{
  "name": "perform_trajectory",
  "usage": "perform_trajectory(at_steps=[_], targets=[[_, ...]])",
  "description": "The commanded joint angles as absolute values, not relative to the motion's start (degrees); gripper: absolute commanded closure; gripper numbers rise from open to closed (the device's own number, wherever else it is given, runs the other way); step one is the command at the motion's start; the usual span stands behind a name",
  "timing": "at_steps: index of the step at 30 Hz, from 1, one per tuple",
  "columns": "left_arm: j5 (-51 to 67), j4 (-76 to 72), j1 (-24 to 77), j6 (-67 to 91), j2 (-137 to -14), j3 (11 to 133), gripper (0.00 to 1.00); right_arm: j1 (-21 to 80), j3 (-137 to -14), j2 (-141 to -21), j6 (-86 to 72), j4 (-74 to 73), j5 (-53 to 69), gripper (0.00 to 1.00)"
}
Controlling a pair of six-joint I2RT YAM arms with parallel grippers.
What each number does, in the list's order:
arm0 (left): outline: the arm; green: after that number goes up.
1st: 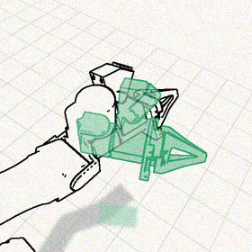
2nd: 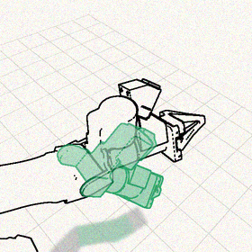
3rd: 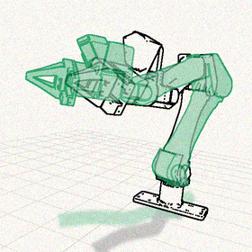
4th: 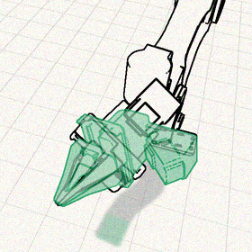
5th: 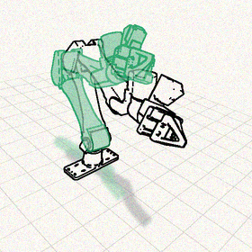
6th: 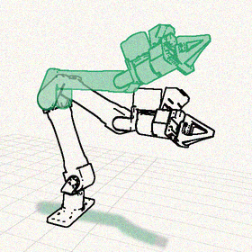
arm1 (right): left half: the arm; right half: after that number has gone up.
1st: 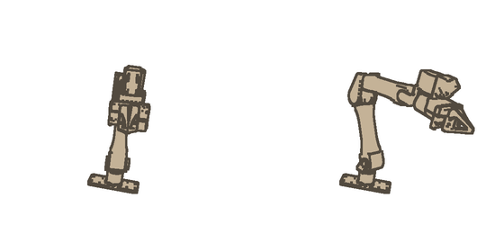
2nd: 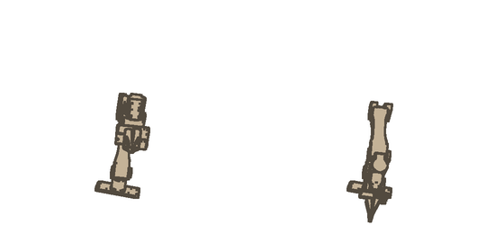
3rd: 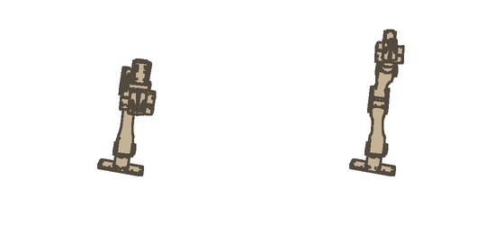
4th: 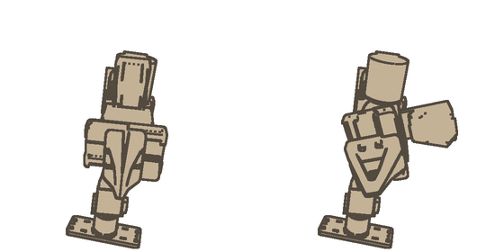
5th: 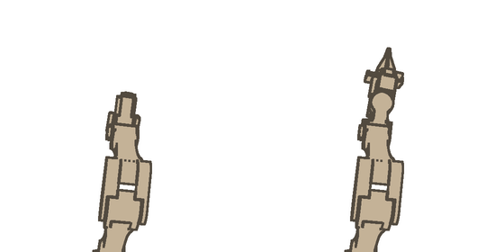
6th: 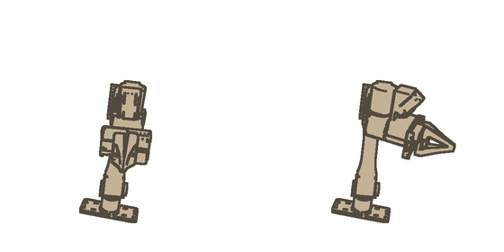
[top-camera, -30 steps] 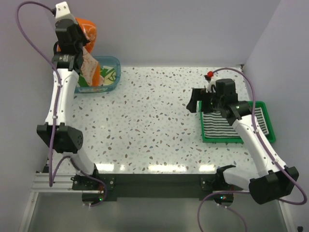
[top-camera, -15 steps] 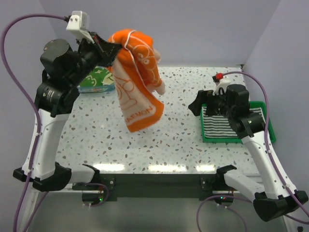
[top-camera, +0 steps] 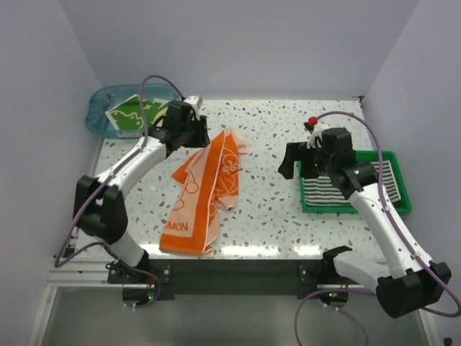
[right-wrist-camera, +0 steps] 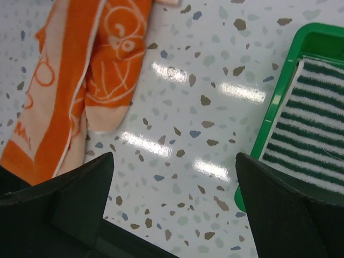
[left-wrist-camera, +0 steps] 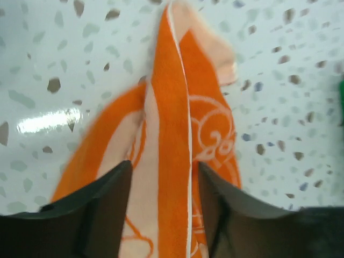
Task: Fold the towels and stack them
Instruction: Move the towel to the center of the board
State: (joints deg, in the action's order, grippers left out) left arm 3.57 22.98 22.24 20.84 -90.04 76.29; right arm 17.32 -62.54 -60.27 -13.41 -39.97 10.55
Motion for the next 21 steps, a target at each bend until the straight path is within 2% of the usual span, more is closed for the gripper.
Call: perform_trajectory(at_steps=[1,3,4,6,9,13,15,16,21], targets=[[-3.2,20.4,21.4,18.4,-96.7,80.5,0.38,18.8,-60.9,-62.5,-12.8,-41.7,9.4,0.02],[-2.2,21.3,21.5,18.5,-97.7,82.9,0.25,21.3,-60.4,-63.5,-14.1,-41.7,8.7,0.02],[-1.5,21.1,21.8,18.5,-96.4,82.6,0.14,22.4,-59.8,-64.6,-14.6,-41.7,7.8,0.02],[-1.7,21.0,22.5,17.8,-93.9,80.3,0.09,25.7,-59.2,-65.6,-16.4,-41.2,6.3,0.02],[-3.9,23.6,24.9,17.2,-87.9,75.3,0.09,28.8,-58.2,-68.5,-18.6,-38.0,5.5,0.07],[-4.7,27.0,29.0,19.9,-77.6,64.7,0.17,32.4,-59.6,-74.9,-20.3,-34.3,5.3,0.19],[-4.7,27.7,31.3,22.0,-74.5,58.4,0.18,33.9,-60.5,-79.2,-22.1,-31.2,5.3,0.23],[-4.6,27.9,31.8,22.8,-72.2,56.5,0.18,34.2,-61.3,-80.9,-22.9,-29.9,5.4,0.28],[-4.2,25.8,33.8,26.6,-70.8,49.1,0.16,35.2,-64.7,-89.9,-26.8,-22.0,3.9,0.35]])
